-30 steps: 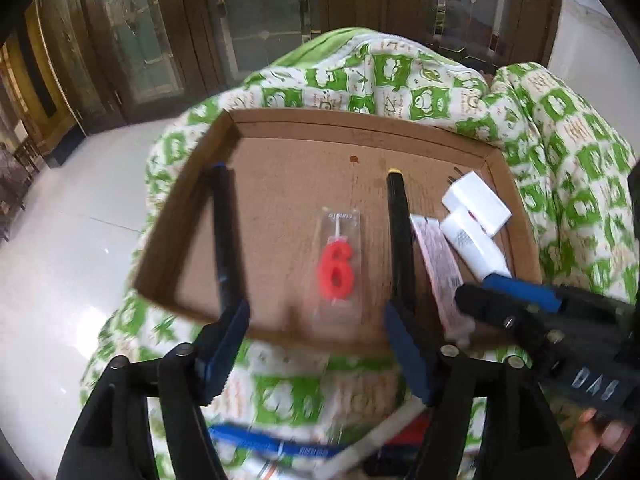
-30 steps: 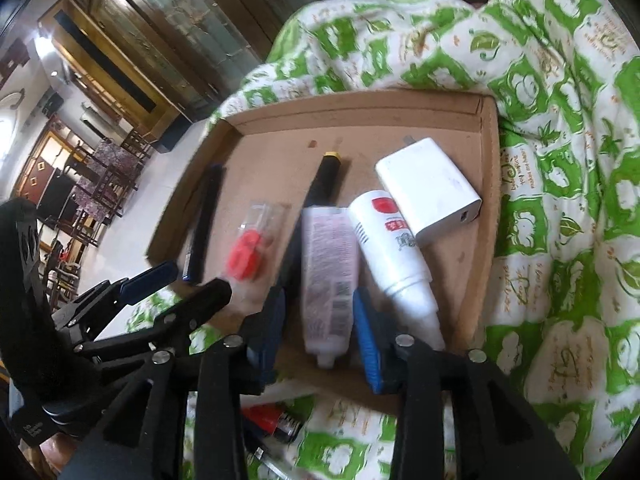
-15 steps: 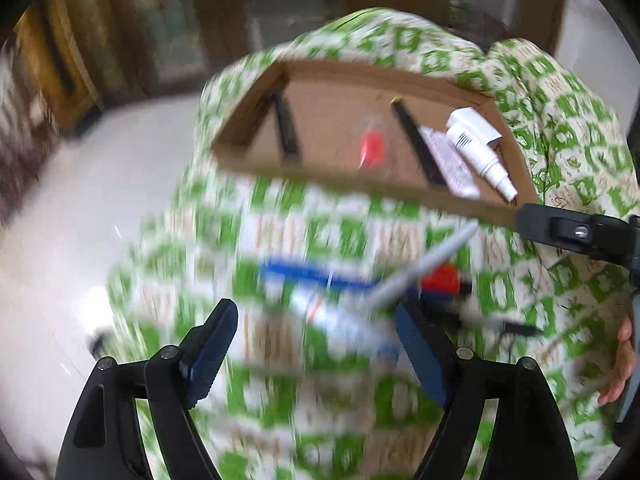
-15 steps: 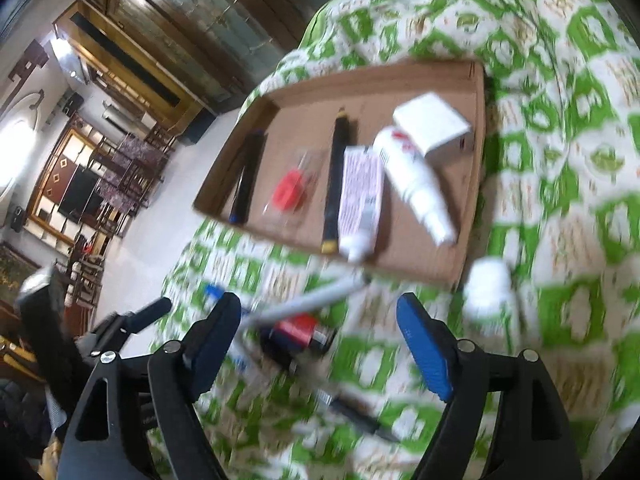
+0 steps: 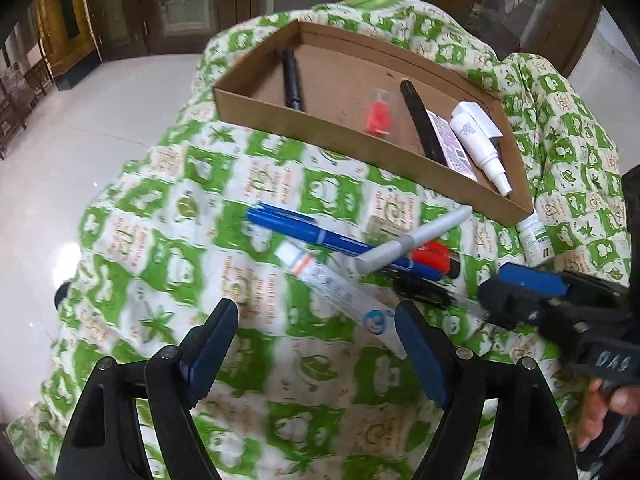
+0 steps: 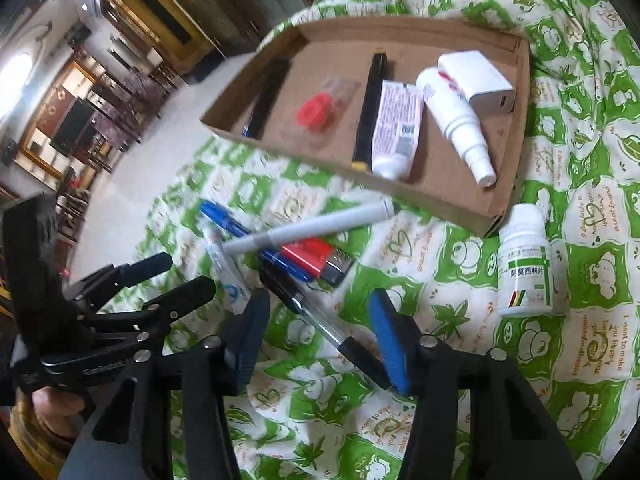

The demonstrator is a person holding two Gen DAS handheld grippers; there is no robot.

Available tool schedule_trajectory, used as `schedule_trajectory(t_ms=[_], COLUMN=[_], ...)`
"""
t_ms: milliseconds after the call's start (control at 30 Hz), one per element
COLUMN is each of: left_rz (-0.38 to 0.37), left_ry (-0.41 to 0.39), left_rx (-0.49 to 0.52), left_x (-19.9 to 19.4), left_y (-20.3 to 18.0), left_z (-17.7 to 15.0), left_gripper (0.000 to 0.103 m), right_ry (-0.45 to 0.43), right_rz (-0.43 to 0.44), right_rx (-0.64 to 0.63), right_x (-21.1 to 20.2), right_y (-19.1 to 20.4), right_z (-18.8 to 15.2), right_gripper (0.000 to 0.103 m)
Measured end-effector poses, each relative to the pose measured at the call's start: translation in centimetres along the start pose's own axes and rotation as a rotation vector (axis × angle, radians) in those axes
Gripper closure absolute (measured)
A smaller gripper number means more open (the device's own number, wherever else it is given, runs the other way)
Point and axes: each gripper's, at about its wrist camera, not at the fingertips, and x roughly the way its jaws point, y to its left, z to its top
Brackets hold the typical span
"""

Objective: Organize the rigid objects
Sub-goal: 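Grasp the white orange-banded tube with the left tool while the right tool grasps the clear black pen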

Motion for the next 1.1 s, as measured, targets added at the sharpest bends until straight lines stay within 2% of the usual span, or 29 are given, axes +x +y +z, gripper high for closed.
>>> schedule_trajectory(t_ms=[100, 233, 300, 333, 367, 433, 467, 533, 633, 733, 800, 900, 1000, 1067, 1100], left_rz=[-0.013, 0.049, 0.07, 0.085, 0.098, 0.102, 0.088, 0.068, 0.029, 0.009, 0.019, 0.048, 0.061, 0.054, 0.052], left_ry=[0.046, 0.065, 0.061, 0.055, 0.052, 0.052, 0.058, 0.07, 0.1, 0.108, 0.105, 0.096, 0.089, 0.084, 0.08], left_rx=[-0.036, -0.065, -0.078, -0.078, -0.07, -0.057, -0.053, -0.058, -0.043, 0.01, 0.013, 0.029, 0.032, 0.025, 0.023], left_x=[1.4, 2.8, 2.9, 2.9, 3.0, 2.9, 2.7, 2.3, 2.2, 2.2, 2.3, 2.7, 3.2, 3.4, 3.5], left_y=[-0.6, -1.3, -1.5, -1.7, -2.0, -1.9, -1.6, -0.6, 0.5, 0.7, 0.7, 0.0, -0.6, -0.7, -0.8], left_z=[0.4, 0.7, 0.8, 0.9, 1.1, 1.2, 1.3, 1.4, 1.5, 1.1, 1.0, 0.9, 1.7, 2.4, 2.8], left_gripper=[0.029, 0.031, 0.036, 0.045, 0.058, 0.073, 0.081, 0.088, 0.09, 0.09, 0.09, 0.088, 0.08, 0.071, 0.069], right_ry=[0.009, 0.012, 0.017, 0.021, 0.028, 0.045, 0.054, 0.088, 0.145, 0.146, 0.142, 0.13, 0.136, 0.147, 0.151], right_rz=[-0.015, -0.014, -0.014, -0.014, -0.017, -0.033, -0.041, -0.071, -0.129, -0.197, -0.211, -0.171, -0.065, -0.042, -0.04], right_rx=[0.019, 0.043, 0.036, 0.03, 0.019, -0.009, -0.021, -0.053, -0.099, -0.178, -0.196, -0.182, -0.125, -0.101, -0.094], right_x=[0.3, 0.4, 0.4, 0.5, 0.7, 1.1, 1.3, 2.1, 3.4, 3.9, 3.9, 3.5, 3.0, 3.1, 3.2], right_y=[-0.4, -1.0, -1.0, -0.9, -0.7, -0.2, 0.0, 0.5, 1.1, 2.3, 2.6, 2.8, 2.7, 2.5, 2.4], right_z=[0.1, 0.1, 0.2, 0.2, 0.1, 0.0, -0.1, -0.4, -0.8, -1.0, -1.1, -1.1, -1.0, -0.9, -0.8], right_gripper=[0.052, 0.052, 0.055, 0.057, 0.058, 0.06, 0.061, 0.065, 0.067, 0.068, 0.07, 0.077, 0.083, 0.084, 0.084])
